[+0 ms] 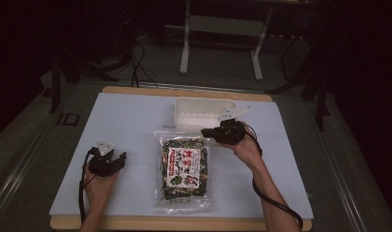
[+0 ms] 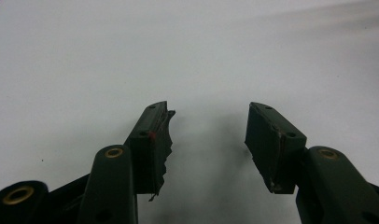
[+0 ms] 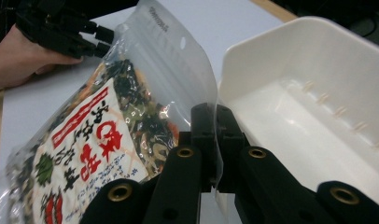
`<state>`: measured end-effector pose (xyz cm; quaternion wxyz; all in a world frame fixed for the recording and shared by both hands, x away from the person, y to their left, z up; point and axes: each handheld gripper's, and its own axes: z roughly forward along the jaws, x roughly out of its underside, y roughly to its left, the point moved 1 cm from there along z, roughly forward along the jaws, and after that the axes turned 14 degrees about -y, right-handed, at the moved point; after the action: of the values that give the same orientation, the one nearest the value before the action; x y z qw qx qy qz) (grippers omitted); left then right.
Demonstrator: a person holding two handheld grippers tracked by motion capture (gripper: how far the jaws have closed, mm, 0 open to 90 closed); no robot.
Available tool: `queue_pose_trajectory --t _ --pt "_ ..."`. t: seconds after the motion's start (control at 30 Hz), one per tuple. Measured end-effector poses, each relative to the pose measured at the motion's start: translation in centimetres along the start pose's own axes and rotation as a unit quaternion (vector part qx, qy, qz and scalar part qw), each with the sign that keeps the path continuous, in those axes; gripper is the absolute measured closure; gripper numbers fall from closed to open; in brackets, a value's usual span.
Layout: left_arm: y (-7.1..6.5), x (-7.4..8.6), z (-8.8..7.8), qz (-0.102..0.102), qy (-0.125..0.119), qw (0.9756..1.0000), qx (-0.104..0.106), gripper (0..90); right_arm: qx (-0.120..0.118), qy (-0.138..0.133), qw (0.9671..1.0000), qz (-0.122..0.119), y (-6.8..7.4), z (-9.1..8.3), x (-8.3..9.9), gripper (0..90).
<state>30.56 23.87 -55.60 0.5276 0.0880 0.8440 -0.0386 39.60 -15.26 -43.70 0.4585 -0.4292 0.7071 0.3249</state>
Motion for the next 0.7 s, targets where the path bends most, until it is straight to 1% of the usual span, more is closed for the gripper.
queue_pose_trajectory --t 0.1,0.4,0.7 --pt "0.0 0.0 0.0 0.0 0.0 1.0 0.0 49.6 0.003 0.001 1.0 -0.005 0.1 -0.3 -0.3 89.4" --pt "0.0 0.0 0.0 0.0 -0.001 1.0 0.0 49.6 0.0 -0.023 0.9997 -0.003 0.0 -1.3 -1.4 89.4" --pt "0.0 0.0 0.0 0.0 -0.002 1.0 0.0 49.6 0.006 -0.029 0.9995 -0.007 -0.4 -2.3 -2.6 89.4"
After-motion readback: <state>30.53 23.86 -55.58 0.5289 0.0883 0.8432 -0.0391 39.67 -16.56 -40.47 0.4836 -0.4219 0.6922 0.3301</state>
